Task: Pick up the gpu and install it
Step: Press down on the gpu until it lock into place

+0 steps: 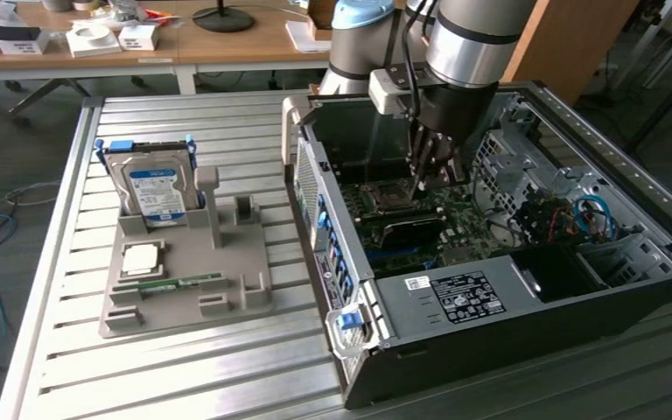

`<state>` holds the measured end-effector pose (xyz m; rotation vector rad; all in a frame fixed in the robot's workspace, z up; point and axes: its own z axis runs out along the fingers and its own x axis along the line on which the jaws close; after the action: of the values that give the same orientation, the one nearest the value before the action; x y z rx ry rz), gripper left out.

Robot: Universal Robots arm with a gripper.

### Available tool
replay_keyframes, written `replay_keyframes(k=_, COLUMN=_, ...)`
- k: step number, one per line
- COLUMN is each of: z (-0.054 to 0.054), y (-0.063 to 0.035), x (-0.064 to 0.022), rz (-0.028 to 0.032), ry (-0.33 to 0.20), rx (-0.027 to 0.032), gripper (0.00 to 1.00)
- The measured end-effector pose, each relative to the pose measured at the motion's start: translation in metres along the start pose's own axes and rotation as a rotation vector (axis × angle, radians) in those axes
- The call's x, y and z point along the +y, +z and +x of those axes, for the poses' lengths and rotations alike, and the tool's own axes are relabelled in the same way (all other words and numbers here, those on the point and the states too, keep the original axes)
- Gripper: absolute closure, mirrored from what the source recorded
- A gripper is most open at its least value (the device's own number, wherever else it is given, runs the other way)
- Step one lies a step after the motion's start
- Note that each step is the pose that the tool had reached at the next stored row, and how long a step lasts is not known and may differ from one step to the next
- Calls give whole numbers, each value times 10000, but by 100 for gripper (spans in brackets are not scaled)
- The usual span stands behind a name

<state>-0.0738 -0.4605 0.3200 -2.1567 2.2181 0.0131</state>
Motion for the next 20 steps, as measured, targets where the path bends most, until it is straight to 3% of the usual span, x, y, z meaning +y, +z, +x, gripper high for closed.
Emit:
replay_keyframes(k=6, z=-15, y=3, x=41, rz=9, ry=41, rx=1, gripper=89)
replay_keyframes(k=20, z=-16, y=17, x=46, rz=10, ry=45, rx=-13, gripper=89)
